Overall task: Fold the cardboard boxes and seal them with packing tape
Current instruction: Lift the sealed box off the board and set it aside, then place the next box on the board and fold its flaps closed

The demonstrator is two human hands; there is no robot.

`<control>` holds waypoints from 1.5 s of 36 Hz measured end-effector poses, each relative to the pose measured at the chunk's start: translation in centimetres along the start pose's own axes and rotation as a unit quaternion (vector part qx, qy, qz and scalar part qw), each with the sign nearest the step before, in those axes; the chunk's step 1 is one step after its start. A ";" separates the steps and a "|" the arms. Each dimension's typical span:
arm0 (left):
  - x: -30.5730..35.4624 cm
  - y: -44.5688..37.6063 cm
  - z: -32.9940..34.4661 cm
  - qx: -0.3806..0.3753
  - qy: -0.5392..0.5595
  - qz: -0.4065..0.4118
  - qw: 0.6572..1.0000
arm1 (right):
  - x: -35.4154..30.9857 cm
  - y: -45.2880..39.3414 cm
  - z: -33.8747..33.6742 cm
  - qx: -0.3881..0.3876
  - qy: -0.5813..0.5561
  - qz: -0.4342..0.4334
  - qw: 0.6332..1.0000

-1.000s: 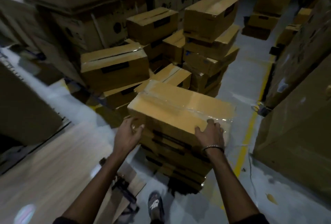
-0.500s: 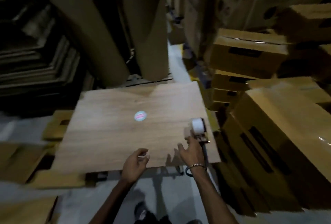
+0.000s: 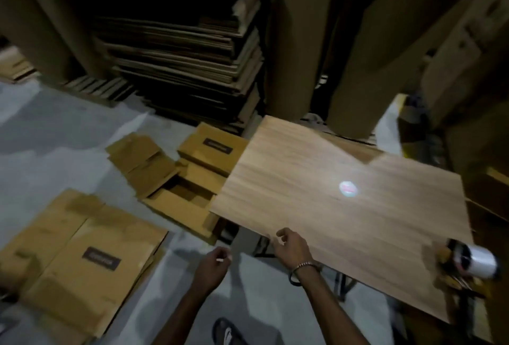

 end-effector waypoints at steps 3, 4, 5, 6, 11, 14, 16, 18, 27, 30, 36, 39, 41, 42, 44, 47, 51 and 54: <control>-3.2 -1.2 -4.7 0.024 -0.002 -0.037 0.999 | -4.5 -0.6 3.7 -0.036 0.040 -0.026 0.998; -4.2 -1.4 -6.1 0.035 0.002 -0.051 0.998 | -5.9 -0.9 4.8 -0.044 0.055 -0.037 0.997; -5.2 -1.5 -7.5 0.049 0.011 -0.065 0.997 | -7.4 -1.2 5.8 -0.051 0.067 -0.050 0.995; -6.1 -1.8 -8.7 0.061 0.019 -0.079 0.995 | -9.0 -1.5 6.8 -0.056 0.074 -0.062 0.994; -9.4 -3.1 -12.8 0.097 0.050 -0.130 0.986 | -16.6 -2.6 10.2 -0.070 0.087 -0.105 0.988; -10.6 -4.2 -14.6 0.103 0.069 -0.151 0.981 | -20.1 -3.2 12.6 -0.084 0.094 -0.134 0.983; -11.8 -5.3 -15.4 0.096 0.081 -0.165 0.978 | -21.9 -3.6 14.3 -0.101 0.101 -0.142 0.980; -12.7 -6.6 -16.3 0.091 0.089 -0.165 0.978 | -23.4 -4.3 16.2 -0.117 0.108 -0.144 0.977; -16.0 -13.8 -22.7 0.104 0.073 -0.190 0.974 | -30.3 -10.3 24.5 -0.160 0.103 -0.112 0.975; -17.0 -15.8 -26.1 0.106 0.056 -0.203 0.972 | -33.2 -13.4 27.0 -0.173 0.100 -0.094 0.975; -20.3 -22.1 -34.2 0.148 0.023 -0.247 0.957 | -41.9 -19.2 30.2 -0.180 0.066 -0.089 0.977; -21.0 -25.3 -37.4 0.160 -0.001 -0.266 0.950 | -45.4 -21.3 31.3 -0.182 0.066 -0.090 0.977; -21.4 -27.9 -39.4 0.176 0.002 -0.274 0.946 | -47.8 -23.2 31.8 -0.174 0.063 -0.096 0.978; -21.8 -29.4 -40.3 0.184 0.008 -0.279 0.942 | -49.0 -24.3 32.1 -0.166 0.063 -0.104 0.979; -22.3 -32.6 -42.0 0.200 0.010 -0.290 0.936 | -51.4 -26.6 32.7 -0.153 0.068 -0.119 0.979; -22.4 -38.1 -44.0 0.207 0.004 -0.290 0.934 | -54.3 -30.4 33.8 -0.135 0.084 -0.122 0.980; -23.0 -46.3 -46.2 0.222 0.021 -0.282 0.933 | -57.4 -36.2 36.6 -0.115 0.126 -0.129 0.977; -24.3 -52.8 -47.9 0.237 0.032 -0.294 0.926 | -59.3 -40.5 40.2 -0.116 0.160 -0.132 0.971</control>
Point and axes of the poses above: each hand's wrist, its own y-axis away from the middle knuckle, its own z-axis out of the palm, x = y × z, the point moved 4 cm from there along -y, towards the middle knuckle, and after that the axes turned 11 degrees about x, right-handed, at the moved point
